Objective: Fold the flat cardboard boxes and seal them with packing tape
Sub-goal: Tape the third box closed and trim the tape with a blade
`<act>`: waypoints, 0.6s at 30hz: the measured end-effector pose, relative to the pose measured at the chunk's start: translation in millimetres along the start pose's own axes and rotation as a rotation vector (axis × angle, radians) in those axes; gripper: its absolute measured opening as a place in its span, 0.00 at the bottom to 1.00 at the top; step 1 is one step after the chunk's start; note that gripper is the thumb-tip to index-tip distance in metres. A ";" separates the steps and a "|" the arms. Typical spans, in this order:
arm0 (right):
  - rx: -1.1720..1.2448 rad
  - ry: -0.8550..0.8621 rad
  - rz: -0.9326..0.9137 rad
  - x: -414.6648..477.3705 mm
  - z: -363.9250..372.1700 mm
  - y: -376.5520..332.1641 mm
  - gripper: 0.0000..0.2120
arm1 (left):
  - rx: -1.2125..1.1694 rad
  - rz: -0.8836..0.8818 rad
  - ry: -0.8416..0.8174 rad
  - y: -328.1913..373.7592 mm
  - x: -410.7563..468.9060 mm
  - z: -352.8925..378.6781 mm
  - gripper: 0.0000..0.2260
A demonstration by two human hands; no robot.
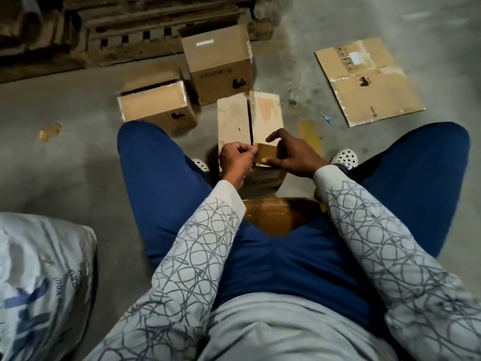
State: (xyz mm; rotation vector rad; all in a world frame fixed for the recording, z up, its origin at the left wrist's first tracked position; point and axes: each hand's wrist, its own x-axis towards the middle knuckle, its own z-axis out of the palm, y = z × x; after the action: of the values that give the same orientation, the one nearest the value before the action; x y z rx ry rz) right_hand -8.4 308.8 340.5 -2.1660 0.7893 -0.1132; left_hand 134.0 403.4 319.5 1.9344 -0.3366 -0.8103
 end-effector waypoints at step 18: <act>-0.116 -0.045 0.109 45.9 2.4 56.3 0.14 | 0.205 -0.217 0.130 -44.6 75.3 -47.8 0.04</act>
State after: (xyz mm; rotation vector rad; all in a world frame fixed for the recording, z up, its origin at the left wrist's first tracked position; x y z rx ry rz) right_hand 1.0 257.3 290.1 -2.2204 0.9062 0.0382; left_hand 216.8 416.8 265.5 2.2320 -0.1362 -0.8093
